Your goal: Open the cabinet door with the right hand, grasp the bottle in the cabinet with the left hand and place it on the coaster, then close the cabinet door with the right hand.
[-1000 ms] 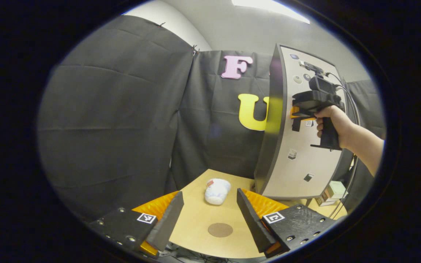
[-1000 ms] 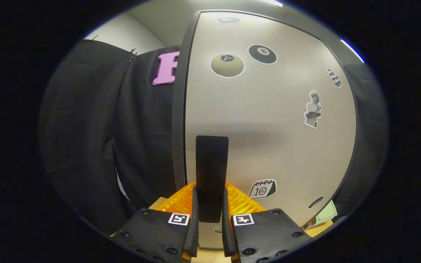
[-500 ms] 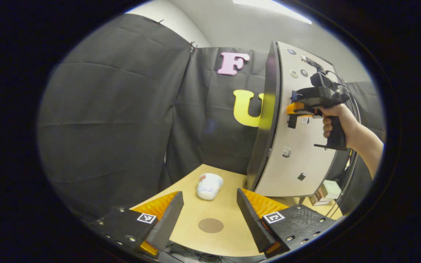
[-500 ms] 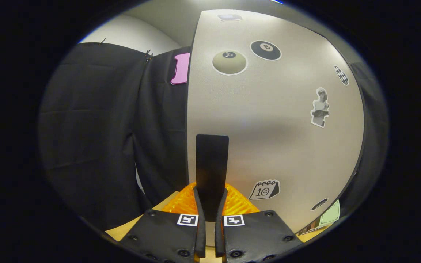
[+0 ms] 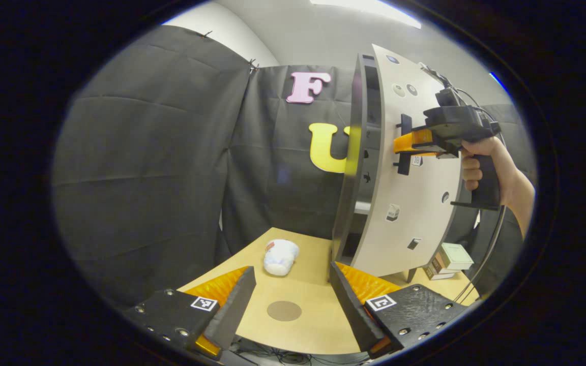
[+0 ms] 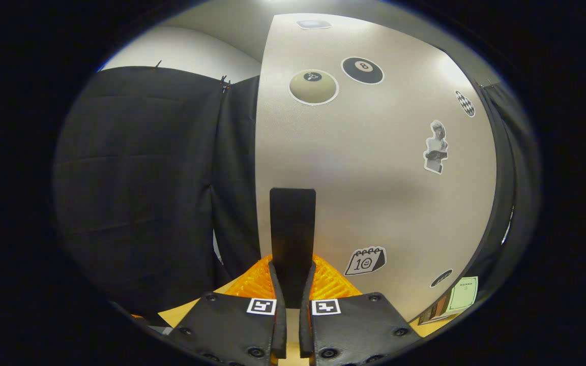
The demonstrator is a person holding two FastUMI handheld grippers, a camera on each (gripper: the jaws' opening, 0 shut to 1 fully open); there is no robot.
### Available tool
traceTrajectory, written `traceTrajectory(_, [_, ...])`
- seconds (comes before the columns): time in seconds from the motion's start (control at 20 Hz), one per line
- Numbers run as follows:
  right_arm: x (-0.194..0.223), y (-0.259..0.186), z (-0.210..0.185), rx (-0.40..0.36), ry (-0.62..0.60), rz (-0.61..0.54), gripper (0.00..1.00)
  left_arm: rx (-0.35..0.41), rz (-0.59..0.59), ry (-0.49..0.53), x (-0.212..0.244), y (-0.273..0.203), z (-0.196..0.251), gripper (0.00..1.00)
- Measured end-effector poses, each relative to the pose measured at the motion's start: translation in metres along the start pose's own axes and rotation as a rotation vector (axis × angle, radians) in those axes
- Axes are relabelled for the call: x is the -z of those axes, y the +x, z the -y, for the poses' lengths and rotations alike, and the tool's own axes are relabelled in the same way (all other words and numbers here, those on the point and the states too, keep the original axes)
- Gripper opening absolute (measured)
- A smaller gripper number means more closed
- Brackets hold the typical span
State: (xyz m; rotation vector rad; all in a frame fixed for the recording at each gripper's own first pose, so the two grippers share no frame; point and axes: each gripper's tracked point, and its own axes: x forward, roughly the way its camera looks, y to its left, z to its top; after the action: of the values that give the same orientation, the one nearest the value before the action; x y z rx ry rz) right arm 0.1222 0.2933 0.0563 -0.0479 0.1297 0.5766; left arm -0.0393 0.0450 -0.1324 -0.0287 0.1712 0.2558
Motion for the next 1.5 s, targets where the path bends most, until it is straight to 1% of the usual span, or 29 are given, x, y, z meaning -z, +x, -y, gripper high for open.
traceTrajectory(0.05, [0.0, -0.001, 0.0, -0.008, 0.004, 0.002, 0.11, 0.003, 0.007, 0.005, -0.002, -0.001, 0.004, 0.89])
traceTrajectory(0.2, [0.0, -0.003, 0.001, -0.034, 0.011, 0.004, 0.1, -0.01, 0.024, 0.052, -0.003, -0.009, 0.01, 0.89])
traceTrajectory(0.25, [0.0, -0.003, 0.002, -0.041, 0.012, 0.007, 0.11, -0.013, 0.025, 0.064, -0.002, -0.011, 0.012, 0.9])
traceTrajectory(0.45, [0.002, -0.009, 0.004, -0.059, 0.016, 0.016, 0.11, -0.016, 0.028, 0.071, 0.0, -0.03, 0.014, 0.92])
traceTrajectory(0.5, [0.002, -0.01, 0.005, -0.063, 0.015, 0.016, 0.11, -0.018, 0.032, 0.076, -0.003, -0.027, 0.013, 0.9])
traceTrajectory(0.6, [0.003, -0.013, 0.006, -0.071, 0.015, 0.018, 0.12, -0.018, 0.031, 0.085, -0.003, -0.027, 0.014, 0.9])
traceTrajectory(0.7, [0.004, -0.016, 0.008, -0.082, 0.02, 0.025, 0.11, -0.01, 0.029, 0.088, -0.004, -0.028, 0.015, 0.9])
traceTrajectory(0.75, [0.003, -0.018, 0.01, -0.087, 0.019, 0.027, 0.11, -0.002, 0.03, 0.09, -0.005, -0.027, 0.017, 0.89])
traceTrajectory(0.9, [0.006, -0.022, 0.013, -0.106, 0.031, 0.031, 0.11, 0.026, 0.044, 0.102, -0.012, -0.024, 0.023, 0.9])
traceTrajectory(1.0, [0.007, -0.025, 0.017, -0.121, 0.036, 0.031, 0.11, 0.042, 0.067, 0.117, -0.023, -0.017, 0.037, 0.89])
traceTrajectory(1.05, [0.007, -0.027, 0.019, -0.123, 0.035, 0.035, 0.11, 0.053, 0.07, 0.121, -0.028, -0.014, 0.045, 0.9])
traceTrajectory(1.1, [0.007, -0.029, 0.021, -0.12, 0.033, 0.039, 0.11, 0.065, 0.071, 0.125, -0.029, -0.01, 0.052, 0.89])
traceTrajectory(1.15, [0.007, -0.032, 0.024, -0.112, 0.032, 0.042, 0.11, 0.079, 0.072, 0.126, -0.031, -0.007, 0.059, 0.9])
traceTrajectory(1.25, [0.008, -0.037, 0.029, -0.075, 0.048, 0.045, 0.11, 0.108, 0.066, 0.127, -0.031, 0.001, 0.074, 0.9])
traceTrajectory(1.35, [0.009, -0.042, 0.036, -0.014, 0.057, 0.046, 0.11, 0.145, 0.062, 0.129, -0.028, 0.007, 0.095, 0.89])
traceTrajectory(1.45, [0.011, -0.053, 0.046, 0.058, 0.047, 0.044, 0.09, 0.181, 0.062, 0.137, -0.027, 0.011, 0.113, 0.89])
traceTrajectory(1.5, [0.01, -0.064, 0.054, 0.09, 0.045, 0.044, 0.11, 0.199, 0.061, 0.138, -0.025, 0.014, 0.122, 0.89])
